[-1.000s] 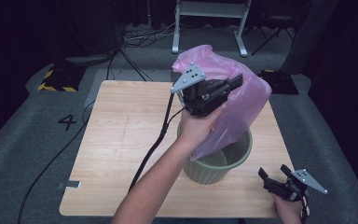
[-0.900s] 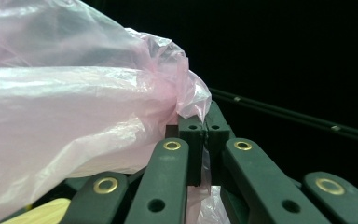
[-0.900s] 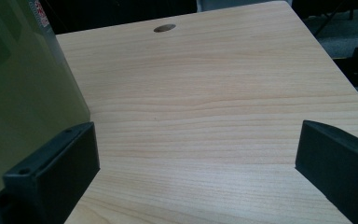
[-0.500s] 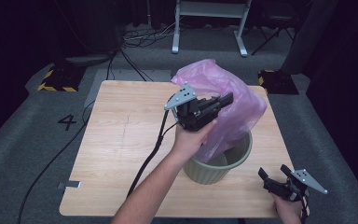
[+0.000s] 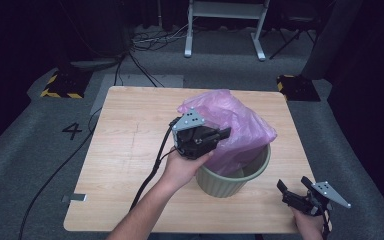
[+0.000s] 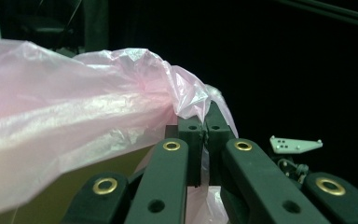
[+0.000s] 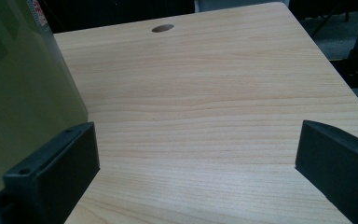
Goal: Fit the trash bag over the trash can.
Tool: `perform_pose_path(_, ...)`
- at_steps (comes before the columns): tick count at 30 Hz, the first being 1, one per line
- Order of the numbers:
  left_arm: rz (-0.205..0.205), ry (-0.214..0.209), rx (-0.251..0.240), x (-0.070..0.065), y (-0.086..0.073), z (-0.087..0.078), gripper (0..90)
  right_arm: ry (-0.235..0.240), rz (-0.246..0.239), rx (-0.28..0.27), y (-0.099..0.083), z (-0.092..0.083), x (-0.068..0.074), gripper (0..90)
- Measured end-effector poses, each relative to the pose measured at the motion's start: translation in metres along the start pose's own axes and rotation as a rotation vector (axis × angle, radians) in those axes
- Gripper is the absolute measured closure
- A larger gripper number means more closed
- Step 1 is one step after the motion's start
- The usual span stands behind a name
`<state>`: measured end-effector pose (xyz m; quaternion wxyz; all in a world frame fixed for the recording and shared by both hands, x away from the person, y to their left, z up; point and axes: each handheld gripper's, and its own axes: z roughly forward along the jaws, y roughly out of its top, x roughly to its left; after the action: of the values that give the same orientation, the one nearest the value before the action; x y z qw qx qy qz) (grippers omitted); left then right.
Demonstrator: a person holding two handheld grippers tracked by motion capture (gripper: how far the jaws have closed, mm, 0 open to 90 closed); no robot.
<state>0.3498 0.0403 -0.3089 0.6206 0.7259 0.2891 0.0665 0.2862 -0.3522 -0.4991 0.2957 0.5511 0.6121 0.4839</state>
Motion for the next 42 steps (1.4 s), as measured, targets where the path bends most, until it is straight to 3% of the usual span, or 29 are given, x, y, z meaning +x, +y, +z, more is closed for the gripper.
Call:
perform_pose_path(3,-0.020,0.012,0.082,0.003,-0.005,0.000,89.2,0.000,-0.001,-0.003,0.000,0.000,0.000,0.0)
perform_pose_path(6,-0.011,0.049,0.175,0.005,-0.011,0.002,89.1,0.001,-0.007,-0.005,0.000,-0.001,0.001,0.0)
perform_pose_path(7,-0.028,0.050,0.207,0.006,-0.013,0.003,89.0,0.002,-0.010,-0.007,0.000,-0.001,0.001,0.0)
perform_pose_path(10,-0.020,0.053,0.237,0.007,-0.014,0.004,86.8,0.005,-0.010,-0.007,0.000,-0.001,0.001,0.0)
perform_pose_path(14,-0.001,0.059,0.275,0.005,-0.011,0.006,71.6,0.009,-0.009,-0.007,0.000,-0.001,0.001,0.0)
perform_pose_path(15,-0.007,0.056,0.285,0.004,-0.011,0.005,64.5,0.013,-0.013,-0.009,0.000,-0.002,0.001,0.0)
perform_pose_path(17,-0.007,0.092,0.299,0.002,-0.011,0.005,46.6,0.019,-0.013,-0.010,0.000,-0.002,0.001,0.0)
perform_pose_path(24,0.000,0.078,0.253,0.000,-0.012,-0.006,26.1,0.108,0.040,-0.036,0.010,-0.008,0.007,0.0)
perform_pose_path(29,-0.025,0.096,0.223,0.005,-0.010,-0.015,22.1,0.183,0.055,-0.080,0.034,-0.015,0.014,0.0)
perform_pose_path(33,-0.042,0.107,0.198,0.012,-0.010,-0.022,18.4,0.210,0.049,-0.112,0.058,-0.018,0.019,0.0)
perform_pose_path(37,-0.044,0.077,0.173,0.019,-0.011,-0.027,15.2,0.233,0.029,-0.118,0.079,-0.017,0.021,0.0)
perform_pose_path(42,-0.079,0.075,0.132,0.029,-0.010,-0.035,10.8,0.312,0.029,-0.112,0.105,-0.011,0.022,0.0)
